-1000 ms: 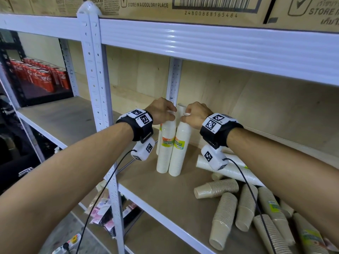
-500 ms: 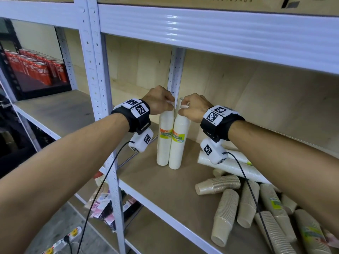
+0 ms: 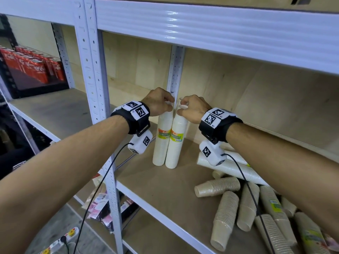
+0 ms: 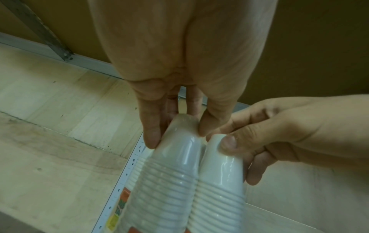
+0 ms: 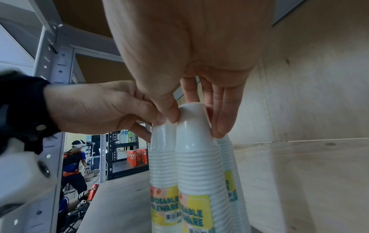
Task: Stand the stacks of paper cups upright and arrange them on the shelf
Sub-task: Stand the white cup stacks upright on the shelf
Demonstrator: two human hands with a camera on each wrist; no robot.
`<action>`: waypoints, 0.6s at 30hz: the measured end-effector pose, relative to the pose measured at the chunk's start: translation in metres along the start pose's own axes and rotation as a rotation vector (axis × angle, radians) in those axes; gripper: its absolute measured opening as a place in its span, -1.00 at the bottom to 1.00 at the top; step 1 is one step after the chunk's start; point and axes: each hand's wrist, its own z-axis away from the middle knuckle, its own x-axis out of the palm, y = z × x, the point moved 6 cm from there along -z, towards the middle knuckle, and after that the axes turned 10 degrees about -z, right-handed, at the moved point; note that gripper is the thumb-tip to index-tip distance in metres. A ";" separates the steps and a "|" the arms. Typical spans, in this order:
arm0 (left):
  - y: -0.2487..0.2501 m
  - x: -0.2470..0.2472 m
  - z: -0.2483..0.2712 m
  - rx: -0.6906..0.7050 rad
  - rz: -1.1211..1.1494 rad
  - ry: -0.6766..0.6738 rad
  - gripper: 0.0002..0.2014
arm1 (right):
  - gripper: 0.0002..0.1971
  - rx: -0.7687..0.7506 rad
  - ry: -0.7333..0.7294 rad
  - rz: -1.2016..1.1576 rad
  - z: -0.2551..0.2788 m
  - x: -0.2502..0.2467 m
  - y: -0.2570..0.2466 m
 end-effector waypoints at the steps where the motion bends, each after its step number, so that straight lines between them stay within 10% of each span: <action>1: 0.001 0.001 -0.001 0.002 0.001 -0.004 -0.67 | -0.64 0.003 -0.002 -0.002 0.000 0.000 0.002; 6: 0.006 -0.004 -0.008 -0.004 -0.024 -0.011 -0.71 | -0.41 -0.013 0.008 -0.008 0.000 -0.006 0.010; 18: 0.093 -0.019 -0.025 0.145 0.058 0.028 -0.75 | -0.61 0.105 0.060 0.125 0.010 -0.066 0.082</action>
